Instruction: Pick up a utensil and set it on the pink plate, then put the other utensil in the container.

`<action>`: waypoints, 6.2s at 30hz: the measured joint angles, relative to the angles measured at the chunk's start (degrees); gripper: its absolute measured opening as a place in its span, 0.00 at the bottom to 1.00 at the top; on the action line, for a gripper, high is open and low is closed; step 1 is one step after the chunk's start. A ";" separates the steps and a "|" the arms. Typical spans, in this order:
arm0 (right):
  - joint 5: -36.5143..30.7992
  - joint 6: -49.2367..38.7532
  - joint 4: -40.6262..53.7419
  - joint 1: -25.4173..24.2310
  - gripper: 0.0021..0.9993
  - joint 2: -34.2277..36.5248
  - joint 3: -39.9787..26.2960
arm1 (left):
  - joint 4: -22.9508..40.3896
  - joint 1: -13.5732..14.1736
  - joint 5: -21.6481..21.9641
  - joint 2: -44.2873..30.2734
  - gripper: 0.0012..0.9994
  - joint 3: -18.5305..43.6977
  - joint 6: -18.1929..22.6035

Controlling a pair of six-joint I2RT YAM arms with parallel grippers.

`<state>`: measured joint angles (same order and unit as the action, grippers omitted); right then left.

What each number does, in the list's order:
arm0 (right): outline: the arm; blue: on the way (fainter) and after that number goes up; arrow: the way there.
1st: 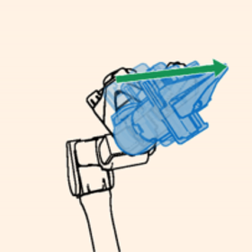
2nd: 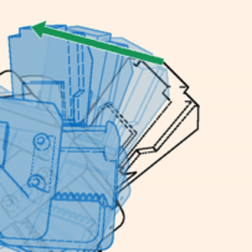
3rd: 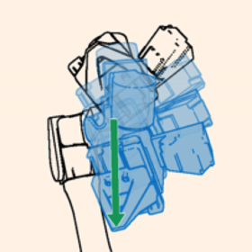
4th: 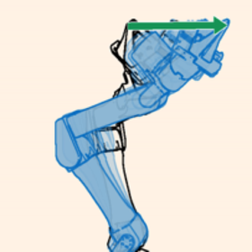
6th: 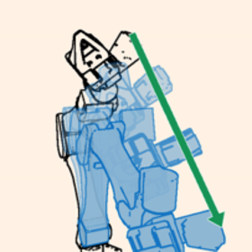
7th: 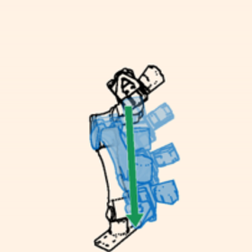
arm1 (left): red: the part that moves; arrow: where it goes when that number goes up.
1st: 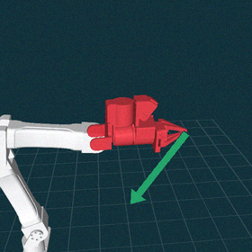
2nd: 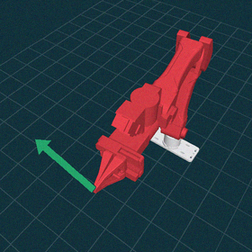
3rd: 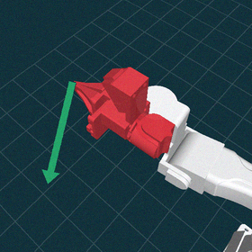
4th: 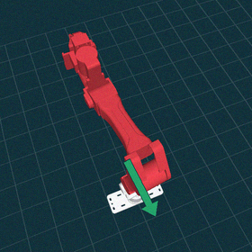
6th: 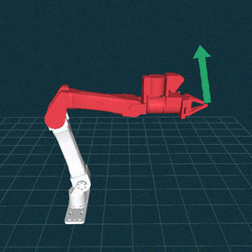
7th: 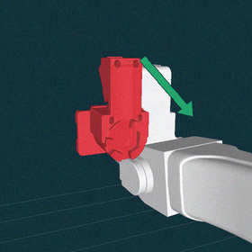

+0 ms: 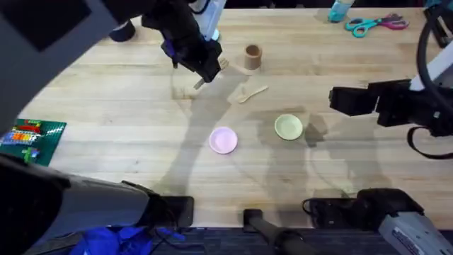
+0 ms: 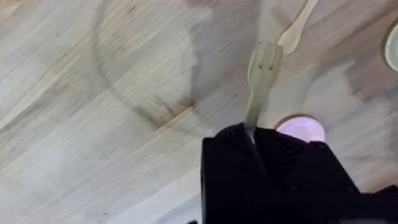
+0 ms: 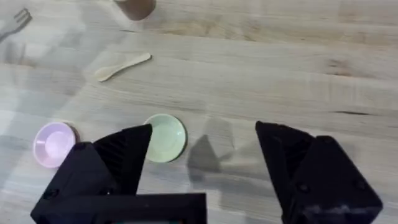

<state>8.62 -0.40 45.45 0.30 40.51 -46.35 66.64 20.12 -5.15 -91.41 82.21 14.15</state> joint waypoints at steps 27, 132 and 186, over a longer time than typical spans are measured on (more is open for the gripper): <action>0.00 0.00 0.00 0.00 1.00 0.00 0.00 | -10.21 12.29 -1.51 9.74 0.04 -24.11 -1.27; 0.00 0.00 0.00 0.00 1.00 0.00 0.00 | -15.61 12.85 -5.28 15.77 0.99 -32.04 -6.69; 3.42 15.12 5.28 0.02 1.00 11.42 -9.03 | -35.97 -31.26 -31.01 5.54 0.99 -12.43 11.13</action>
<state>12.04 14.71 50.74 0.32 51.94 -55.38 30.68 -11.14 -36.16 -85.87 69.78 25.28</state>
